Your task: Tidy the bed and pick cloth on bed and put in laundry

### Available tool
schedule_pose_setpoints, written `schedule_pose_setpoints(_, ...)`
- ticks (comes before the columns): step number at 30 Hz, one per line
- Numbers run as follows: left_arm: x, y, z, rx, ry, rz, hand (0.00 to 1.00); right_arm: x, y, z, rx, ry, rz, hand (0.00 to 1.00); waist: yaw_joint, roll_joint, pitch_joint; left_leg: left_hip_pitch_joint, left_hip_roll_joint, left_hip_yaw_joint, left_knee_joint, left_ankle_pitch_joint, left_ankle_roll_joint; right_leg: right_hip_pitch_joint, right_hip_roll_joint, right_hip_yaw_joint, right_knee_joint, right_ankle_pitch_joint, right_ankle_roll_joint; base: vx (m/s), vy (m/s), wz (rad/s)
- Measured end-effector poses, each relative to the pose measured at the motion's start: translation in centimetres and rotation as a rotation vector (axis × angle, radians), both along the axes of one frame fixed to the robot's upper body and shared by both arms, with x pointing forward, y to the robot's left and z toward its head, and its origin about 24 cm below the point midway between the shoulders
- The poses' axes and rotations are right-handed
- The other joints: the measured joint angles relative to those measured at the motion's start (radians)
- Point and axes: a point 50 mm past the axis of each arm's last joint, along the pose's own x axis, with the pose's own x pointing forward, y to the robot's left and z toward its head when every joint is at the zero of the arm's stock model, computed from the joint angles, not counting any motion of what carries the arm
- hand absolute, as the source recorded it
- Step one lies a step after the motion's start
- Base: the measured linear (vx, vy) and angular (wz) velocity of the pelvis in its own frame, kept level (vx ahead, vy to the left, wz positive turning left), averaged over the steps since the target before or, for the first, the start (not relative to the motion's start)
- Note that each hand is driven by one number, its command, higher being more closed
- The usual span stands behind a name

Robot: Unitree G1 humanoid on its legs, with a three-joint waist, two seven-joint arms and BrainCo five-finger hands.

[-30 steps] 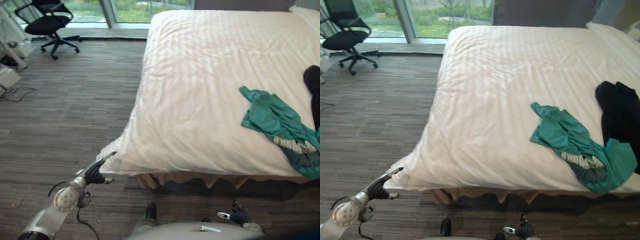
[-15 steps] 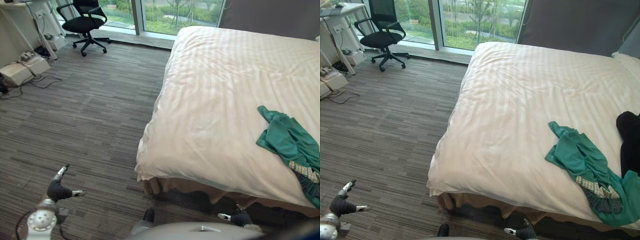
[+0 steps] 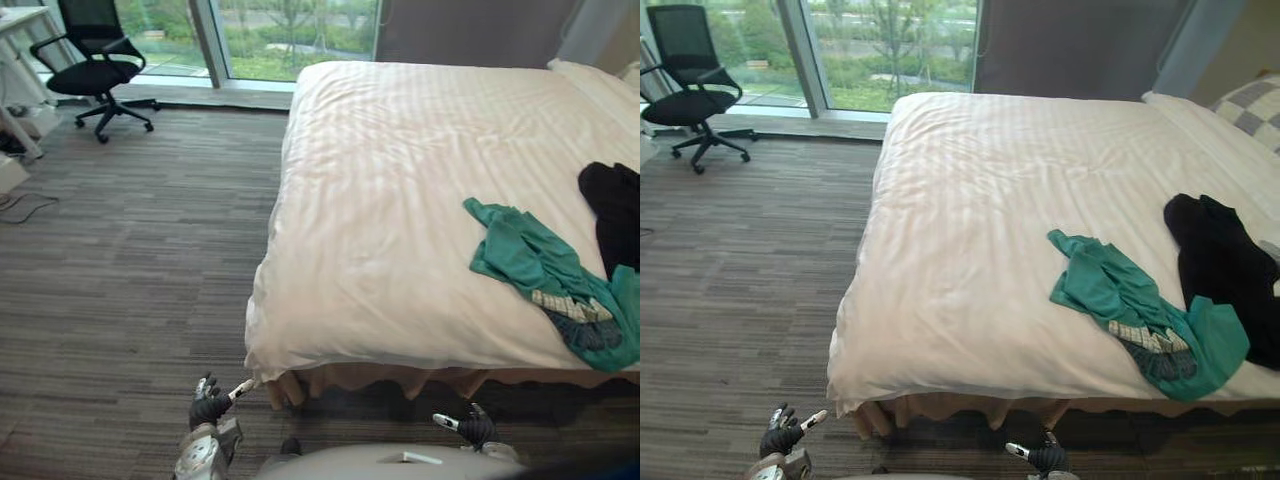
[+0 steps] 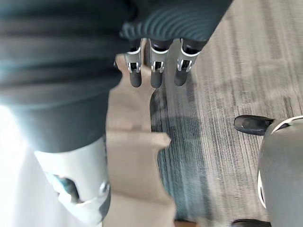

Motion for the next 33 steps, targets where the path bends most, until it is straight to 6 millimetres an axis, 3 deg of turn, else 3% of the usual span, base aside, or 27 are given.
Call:
schedule_pose_setpoints(6,-1.2,-0.7,-1.0,-0.067,0.041,0.071,0.0,-0.6,-1.4,0.1,0.044,-0.035,-0.304,0.0,-0.019,0.006,0.014,0.029,0.006,0.05,0.0,-0.017,-0.006,0.002,0.006,0.05,-0.001,0.0,0.0,0.04,-0.003,-0.24)
schedule_pose_setpoints(7,-1.3,-0.9,-1.1,-0.072,0.047,0.072,0.0,-0.7,-1.6,0.1,0.044,-0.038,-0.331,1.0,-0.02,0.009,0.017,0.032,0.006,0.056,0.0,-0.02,-0.006,0.002,0.006,0.056,-0.001,0.0,0.0,0.04,-0.003,-0.26)
schedule_pose_setpoints(12,-1.1,-1.2,-1.2,-0.087,0.044,0.057,0.0,0.3,-4.9,1.9,-0.004,-0.174,-0.552,1.0,-0.032,0.015,0.026,0.035,0.015,0.085,0.002,-0.031,-0.007,-0.013,0.008,0.083,-0.001,0.0,0.0,0.03,-0.009,-0.18)
schedule_pose_setpoints(15,-1.0,-1.3,-1.0,-0.09,0.035,0.023,0.0,2.9,-11.1,6.7,-0.159,-0.4,-0.64,1.0,-0.042,0.01,0.029,0.043,0.012,0.102,0.005,-0.039,-0.006,-0.016,0.004,0.094,0.001,0.001,0.002,0.03,0.006,-0.16)
schedule_pose_setpoints(16,-1.3,-1.1,-0.9,-0.085,0.034,0.022,0.0,4.5,-14.8,10.1,-0.265,-0.526,-0.665,1.0,-0.051,0.006,0.031,0.045,0.011,0.104,0.005,-0.041,-0.005,-0.017,0.003,0.094,0.002,0.001,0.003,0.02,0.001,-0.08)
schedule_pose_setpoints(17,-1.4,-1.0,-0.9,-0.077,0.036,0.01,0.0,5.6,-16.9,12.4,-0.322,-0.596,-0.683,1.0,-0.053,0.006,0.031,0.044,0.011,0.103,0.005,-0.042,-0.005,-0.018,0.003,0.095,0.002,0.001,0.003,0.01,-0.003,-0.06)
schedule_pose_setpoints(18,-1.4,-1.0,-0.9,-0.073,0.041,-0.007,0.0,6.2,-18.4,14.0,-0.358,-0.645,-0.699,1.0,-0.054,0.006,0.031,0.043,0.011,0.103,0.005,-0.042,-0.005,-0.02,0.003,0.095,0.002,0.001,0.003,0.0,0.0,0.0)
schedule_pose_setpoints(19,-1.4,-1.0,-0.8,-0.069,0.046,-0.039,0.0,7.3,-20.7,16.9,-0.413,-0.741,-0.742,1.0,-0.052,0.014,0.028,0.041,0.011,0.102,0.005,-0.042,-0.005,-0.022,0.003,0.095,0.002,0.001,0.003,0.0,0.0,0.0)
schedule_pose_setpoints(20,-1.4,-1.1,-0.9,-0.073,0.05,-0.064,0.0,8.4,-21.6,18.7,-0.428,-0.819,-0.762,1.0,-0.051,0.012,0.029,0.039,0.009,0.102,0.005,-0.041,-0.005,-0.023,0.004,0.094,0.002,0.001,0.003,0.0,0.0,0.0)
schedule_pose_setpoints(21,-1.4,-1.1,-0.9,-0.073,0.053,-0.069,0.0,8.8,-21.6,19.0,-0.427,-0.837,-0.759,1.0,-0.051,0.011,0.03,0.039,0.009,0.102,0.005,-0.041,-0.005,-0.024,0.005,0.095,0.002,0.001,0.003,0.0,-0.009,-0.03)
schedule_pose_setpoints(22,-1.6,-1.2,-1.0,-0.072,0.063,-0.084,0.0,10.7,-20.5,19.8,-0.419,-0.876,-0.725,1.0,-0.053,0.008,0.031,0.038,0.014,0.1,0.005,-0.039,-0.007,-0.026,0.009,0.095,0.002,0.001,0.003,0.0,0.0,0.0)
schedule_pose_setpoints(24,-1.3,-1.7,-1.1,-0.077,0.066,-0.122,0.0,13.5,-16.1,20.3,-0.383,-0.961,-0.628,1.0,-0.053,0.009,0.033,0.032,0.019,0.098,0.006,-0.036,-0.01,-0.03,0.019,0.093,0.003,0.001,0.003,0.02,-0.053,0.01)
schedule_pose_setpoints(27,-1.1,-2.0,-1.0,-0.084,0.06,-0.149,0.0,15.8,-11.7,20.2,-0.331,-1.001,-0.518,1.0,-0.044,0.023,0.039,0.026,0.013,0.076,0.006,-0.035,-0.008,-0.028,0.015,0.081,0.008,0.001,0.003,0.01,-0.016,0.15)
schedule_pose_setpoints(33,-2.4,-1.8,-1.2,-0.084,0.094,-0.165,0.0,19.3,-7.0,24.1,-0.335,-1.18,-0.266,1.0,-0.041,0.026,0.045,-0.003,-0.002,0.036,0.006,-0.025,0.004,-0.035,0.003,0.052,0.009,0.006,0.011,0.0,0.005,0.2)
